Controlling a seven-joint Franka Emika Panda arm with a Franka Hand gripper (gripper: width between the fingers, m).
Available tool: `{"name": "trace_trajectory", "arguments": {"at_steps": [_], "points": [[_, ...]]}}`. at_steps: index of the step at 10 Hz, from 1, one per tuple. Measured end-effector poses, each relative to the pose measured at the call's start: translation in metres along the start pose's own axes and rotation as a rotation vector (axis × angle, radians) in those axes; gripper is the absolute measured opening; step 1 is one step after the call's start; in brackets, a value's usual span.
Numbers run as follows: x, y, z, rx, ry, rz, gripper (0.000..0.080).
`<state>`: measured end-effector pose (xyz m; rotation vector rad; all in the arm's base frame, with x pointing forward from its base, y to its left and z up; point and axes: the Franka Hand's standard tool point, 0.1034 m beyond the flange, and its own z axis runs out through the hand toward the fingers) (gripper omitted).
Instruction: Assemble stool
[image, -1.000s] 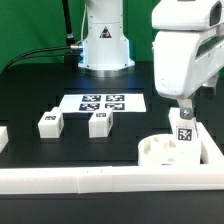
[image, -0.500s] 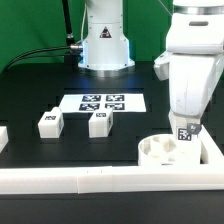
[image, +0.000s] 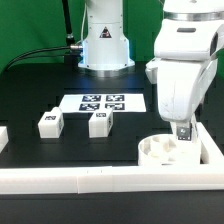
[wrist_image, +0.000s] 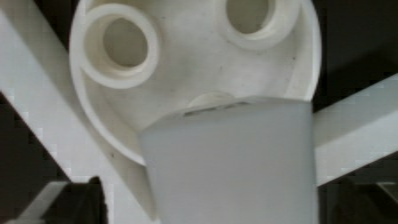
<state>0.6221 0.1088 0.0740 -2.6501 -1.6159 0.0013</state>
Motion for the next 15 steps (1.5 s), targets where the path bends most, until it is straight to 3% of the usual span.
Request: {"name": "trace_trajectory", "arguments": {"at_steps": [2, 7, 11, 13, 15], "points": [[0.0001, 0.0, 0.0001, 0.0, 0.0, 0.0, 0.0365], [0.0, -0.0002, 0.0009, 0.001, 0.0, 0.044, 0.0337], [0.009, -0.0029, 0.0022, -0.014, 0.039, 0.58, 0.0337], [0.0087, -0.0031, 0.0025, 0.006, 0.047, 0.898, 0.0337], [0.009, -0.0033, 0.0025, 0.01, 0.048, 0.992, 0.0337]]}}
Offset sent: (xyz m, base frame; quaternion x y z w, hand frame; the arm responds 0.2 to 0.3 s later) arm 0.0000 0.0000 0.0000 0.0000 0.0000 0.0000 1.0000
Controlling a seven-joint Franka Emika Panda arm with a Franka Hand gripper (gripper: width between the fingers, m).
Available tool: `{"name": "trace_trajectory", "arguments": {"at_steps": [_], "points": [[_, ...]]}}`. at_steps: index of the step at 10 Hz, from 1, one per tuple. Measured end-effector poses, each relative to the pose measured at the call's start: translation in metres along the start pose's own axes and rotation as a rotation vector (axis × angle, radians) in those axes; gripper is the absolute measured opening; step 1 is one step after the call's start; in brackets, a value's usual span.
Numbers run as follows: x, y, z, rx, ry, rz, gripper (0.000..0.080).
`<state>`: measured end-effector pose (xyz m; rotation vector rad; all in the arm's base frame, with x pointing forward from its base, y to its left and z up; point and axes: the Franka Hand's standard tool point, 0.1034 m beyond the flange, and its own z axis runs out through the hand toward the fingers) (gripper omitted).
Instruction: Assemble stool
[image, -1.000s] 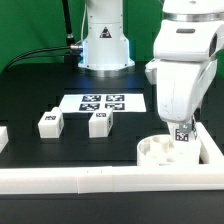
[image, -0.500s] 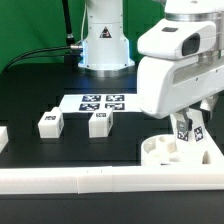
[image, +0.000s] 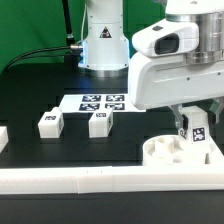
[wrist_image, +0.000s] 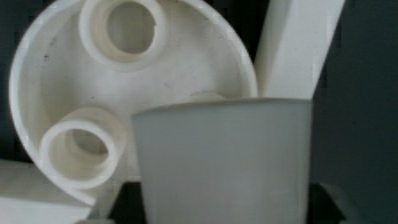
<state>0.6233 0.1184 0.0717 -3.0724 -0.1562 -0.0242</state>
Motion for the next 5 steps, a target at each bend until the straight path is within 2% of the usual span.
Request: {"name": "trace_trajectory", "arguments": {"at_steps": [3, 5], "points": [[0.0002, -0.0002, 0.0001, 0.003, 0.002, 0.183, 0.0337], [-0.0006, -0.0005, 0.0007, 0.008, 0.025, 0.457, 0.0337]]}}
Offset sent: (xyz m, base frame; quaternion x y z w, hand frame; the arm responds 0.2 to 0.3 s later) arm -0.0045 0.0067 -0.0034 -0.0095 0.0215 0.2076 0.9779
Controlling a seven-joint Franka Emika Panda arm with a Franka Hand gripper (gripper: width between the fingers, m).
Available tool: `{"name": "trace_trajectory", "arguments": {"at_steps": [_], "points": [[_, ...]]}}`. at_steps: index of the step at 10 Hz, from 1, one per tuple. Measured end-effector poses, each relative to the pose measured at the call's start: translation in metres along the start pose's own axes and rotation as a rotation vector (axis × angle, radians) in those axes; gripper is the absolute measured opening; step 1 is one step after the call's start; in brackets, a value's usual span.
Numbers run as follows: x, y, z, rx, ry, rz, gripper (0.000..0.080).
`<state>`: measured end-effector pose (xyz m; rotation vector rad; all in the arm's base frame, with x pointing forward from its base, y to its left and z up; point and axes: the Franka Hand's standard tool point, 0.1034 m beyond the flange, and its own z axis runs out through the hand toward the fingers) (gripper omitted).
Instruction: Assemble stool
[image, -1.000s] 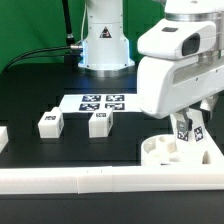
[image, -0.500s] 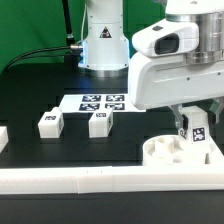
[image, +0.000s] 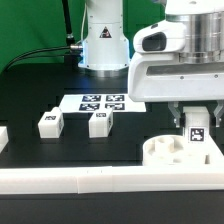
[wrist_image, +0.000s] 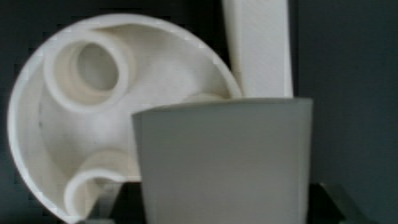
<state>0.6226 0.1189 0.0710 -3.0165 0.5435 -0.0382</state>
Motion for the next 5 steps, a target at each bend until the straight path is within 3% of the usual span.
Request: {"name": "trace_trajectory", "arguments": {"at_steps": [2, 5], "points": [[-0.0002, 0.0006, -0.0002, 0.024, -0.002, 0.287, 0.0337], [-0.0003, -0.0002, -0.0002, 0.022, -0.006, 0.5, 0.0337]]}}
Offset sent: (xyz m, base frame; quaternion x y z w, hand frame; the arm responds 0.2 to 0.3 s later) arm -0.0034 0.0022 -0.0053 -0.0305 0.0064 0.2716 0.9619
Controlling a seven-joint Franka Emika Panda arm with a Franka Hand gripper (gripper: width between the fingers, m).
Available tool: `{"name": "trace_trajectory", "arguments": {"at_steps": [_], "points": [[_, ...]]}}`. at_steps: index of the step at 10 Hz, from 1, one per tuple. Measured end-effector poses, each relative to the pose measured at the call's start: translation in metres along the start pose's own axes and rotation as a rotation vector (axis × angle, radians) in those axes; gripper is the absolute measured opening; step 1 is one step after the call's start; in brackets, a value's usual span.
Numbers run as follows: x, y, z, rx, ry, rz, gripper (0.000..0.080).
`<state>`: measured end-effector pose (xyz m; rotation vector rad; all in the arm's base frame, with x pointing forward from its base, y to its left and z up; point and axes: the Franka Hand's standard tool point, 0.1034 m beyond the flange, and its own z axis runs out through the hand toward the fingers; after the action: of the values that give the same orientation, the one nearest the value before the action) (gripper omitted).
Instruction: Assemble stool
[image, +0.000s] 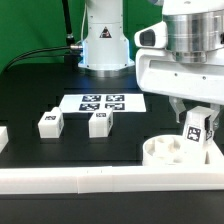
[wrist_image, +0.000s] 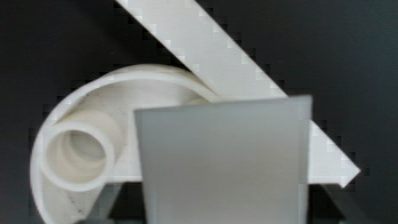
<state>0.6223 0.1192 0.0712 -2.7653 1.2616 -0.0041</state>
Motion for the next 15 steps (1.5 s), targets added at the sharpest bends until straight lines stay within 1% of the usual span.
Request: {"name": "trace_trajectory", "arguments": {"at_steps": [4, 6, 8, 10, 11, 13, 15], "points": [[-0.0001, 0.0, 0.0003, 0.014, -0.018, 0.27, 0.0337], [-0.0001, 0.0006, 0.0006, 0.057, -0.02, 0.541, 0.0337], [-0.0011, -0.0001, 0.0009, 0.126, -0.036, 0.83, 0.0337], [-0.0007, 0.0001, 0.0004, 0.141, -0.058, 1.002, 0.0337], [-0.0001, 0.0005, 0.0004, 0.145, -0.068, 1.034, 0.0337], [0.0008, 0.0015, 0.0004, 0.151, -0.11, 1.188, 0.0337], [0.0013, 0.0015, 0.0004, 0.155, -0.118, 1.215, 0.0338]]}}
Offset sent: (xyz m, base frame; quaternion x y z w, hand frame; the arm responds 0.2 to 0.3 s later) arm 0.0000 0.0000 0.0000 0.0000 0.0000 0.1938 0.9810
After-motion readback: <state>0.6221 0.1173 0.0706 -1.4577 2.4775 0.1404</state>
